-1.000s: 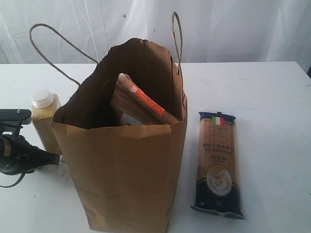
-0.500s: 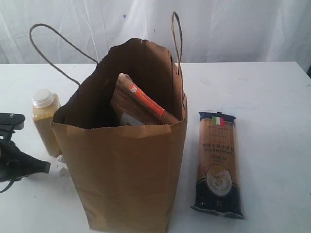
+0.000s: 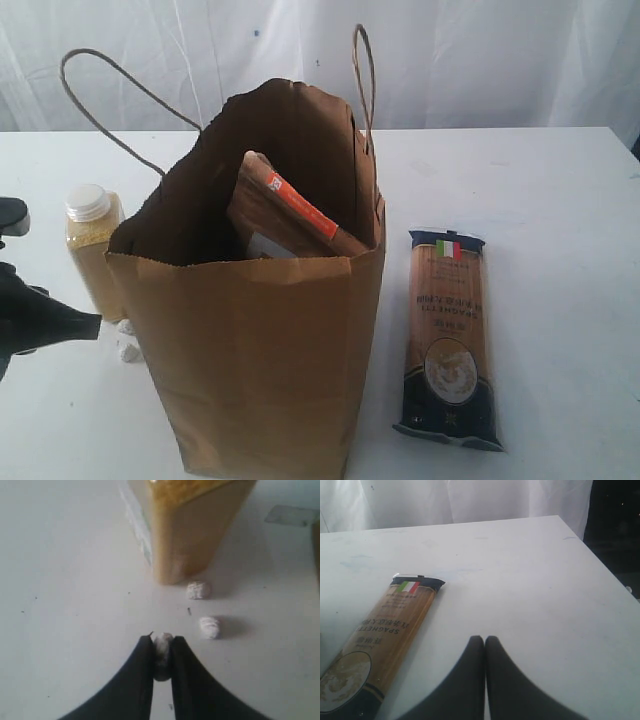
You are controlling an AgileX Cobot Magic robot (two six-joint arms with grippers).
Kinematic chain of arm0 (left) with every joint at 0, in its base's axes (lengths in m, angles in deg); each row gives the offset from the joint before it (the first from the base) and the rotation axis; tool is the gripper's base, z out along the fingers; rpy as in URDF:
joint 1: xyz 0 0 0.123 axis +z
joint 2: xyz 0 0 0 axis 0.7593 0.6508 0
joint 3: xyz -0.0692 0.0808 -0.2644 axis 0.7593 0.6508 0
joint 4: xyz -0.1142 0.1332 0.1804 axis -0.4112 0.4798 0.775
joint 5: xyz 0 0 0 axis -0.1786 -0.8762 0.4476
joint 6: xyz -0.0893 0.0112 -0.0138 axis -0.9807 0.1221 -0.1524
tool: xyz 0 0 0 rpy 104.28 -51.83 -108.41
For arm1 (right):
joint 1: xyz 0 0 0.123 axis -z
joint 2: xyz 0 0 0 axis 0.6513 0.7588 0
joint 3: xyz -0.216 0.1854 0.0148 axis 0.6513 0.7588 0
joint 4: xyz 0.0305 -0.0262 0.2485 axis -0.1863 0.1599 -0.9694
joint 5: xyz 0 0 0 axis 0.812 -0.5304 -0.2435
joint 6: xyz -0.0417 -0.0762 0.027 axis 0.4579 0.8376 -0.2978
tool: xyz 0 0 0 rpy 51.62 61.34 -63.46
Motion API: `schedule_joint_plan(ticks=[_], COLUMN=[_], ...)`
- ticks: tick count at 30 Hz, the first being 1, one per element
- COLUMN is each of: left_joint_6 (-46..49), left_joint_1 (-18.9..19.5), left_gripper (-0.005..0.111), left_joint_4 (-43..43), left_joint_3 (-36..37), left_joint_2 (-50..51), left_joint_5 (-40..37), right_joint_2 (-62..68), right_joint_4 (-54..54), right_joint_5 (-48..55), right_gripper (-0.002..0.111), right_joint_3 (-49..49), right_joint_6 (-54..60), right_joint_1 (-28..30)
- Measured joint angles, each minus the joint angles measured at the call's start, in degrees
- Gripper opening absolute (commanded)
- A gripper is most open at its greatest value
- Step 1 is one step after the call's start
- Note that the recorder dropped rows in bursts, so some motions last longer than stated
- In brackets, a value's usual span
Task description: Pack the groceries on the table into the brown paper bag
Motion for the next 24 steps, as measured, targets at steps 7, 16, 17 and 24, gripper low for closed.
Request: schedule_joint_plan(ticks=[7, 16, 17, 24], left_joint_6=[0.00, 0.00, 0.00, 0.00], left_joint_1=[-4.07, -7.18, -7.50, -11.90], left_gripper=[0.000, 0.000, 0.000, 0.000], left_joint_4=[-3.52, -9.79, -10.50, -12.60], left_joint_3=[0.09, 0.09, 0.09, -1.61], left_joint_2=[-9.20, -23.17, -24.55, -34.82], left_joint_5=[-2.24, -2.94, -2.94, -3.35], right_joint_2=[0.00, 0.00, 0.00, 0.00], right_joint_4=[0.00, 0.00, 0.00, 0.00], right_joint_5=[0.00, 0.00, 0.00, 0.00], right_gripper=[0.000, 0.000, 0.000, 0.000], right_joint_3=[0.00, 0.00, 0.00, 0.00], right_joint_6=[0.00, 0.00, 0.00, 0.00], right_joint_1=[0.00, 0.00, 0.00, 0.00])
